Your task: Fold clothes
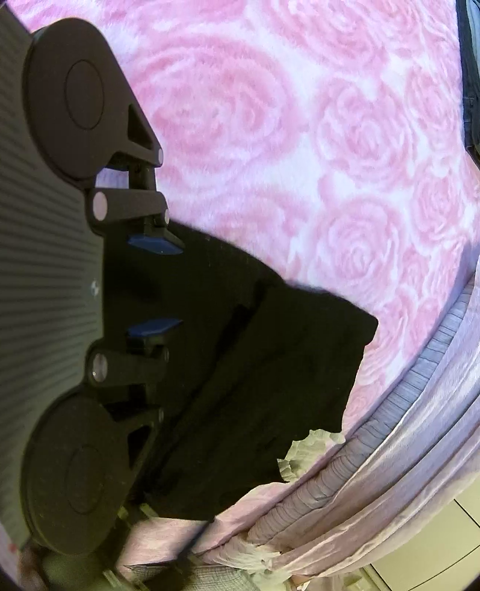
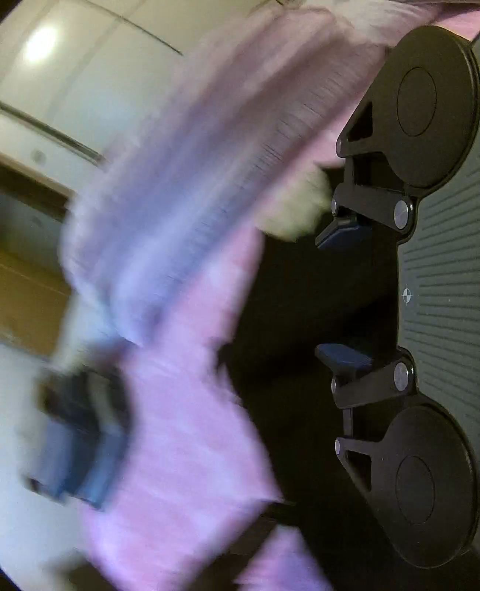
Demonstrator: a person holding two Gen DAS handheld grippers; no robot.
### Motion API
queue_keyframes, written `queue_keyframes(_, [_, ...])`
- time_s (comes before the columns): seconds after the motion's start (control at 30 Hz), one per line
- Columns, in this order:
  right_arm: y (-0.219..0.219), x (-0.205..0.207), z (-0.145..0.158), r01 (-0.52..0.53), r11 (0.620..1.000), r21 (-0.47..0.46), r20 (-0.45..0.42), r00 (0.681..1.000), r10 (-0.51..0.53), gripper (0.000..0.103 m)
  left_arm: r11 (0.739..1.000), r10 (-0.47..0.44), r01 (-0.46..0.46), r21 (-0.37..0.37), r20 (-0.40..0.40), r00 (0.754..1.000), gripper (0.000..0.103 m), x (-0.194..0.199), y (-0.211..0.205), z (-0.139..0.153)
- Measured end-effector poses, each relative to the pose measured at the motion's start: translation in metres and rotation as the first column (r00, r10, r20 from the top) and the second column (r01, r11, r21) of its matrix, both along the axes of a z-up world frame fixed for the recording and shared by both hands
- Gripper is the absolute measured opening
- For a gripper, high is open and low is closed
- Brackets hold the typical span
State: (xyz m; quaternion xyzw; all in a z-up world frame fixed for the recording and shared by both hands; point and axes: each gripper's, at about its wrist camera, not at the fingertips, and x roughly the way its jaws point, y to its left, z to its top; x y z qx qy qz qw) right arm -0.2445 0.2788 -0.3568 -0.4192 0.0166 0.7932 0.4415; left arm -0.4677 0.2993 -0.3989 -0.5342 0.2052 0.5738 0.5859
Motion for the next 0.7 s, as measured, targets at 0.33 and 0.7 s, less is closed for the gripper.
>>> queue_keyframes(0.33, [0.015, 0.129, -0.029, 0.311, 0.936, -0.165, 0.085, 0.95, -0.301, 0.052, 0.995, -0.066, 0.063, 0.074, 0.034, 0.997, 0.033, 0.011, 0.033, 0.001])
queue_keyframes(0.7, [0.037, 0.203, -0.029, 0.525, 0.823, -0.215, -0.036, 0.838, -0.544, 0.052, 0.999, 0.005, -0.009, 0.035, 0.11, 0.994, 0.03, 0.03, 0.099, -0.03])
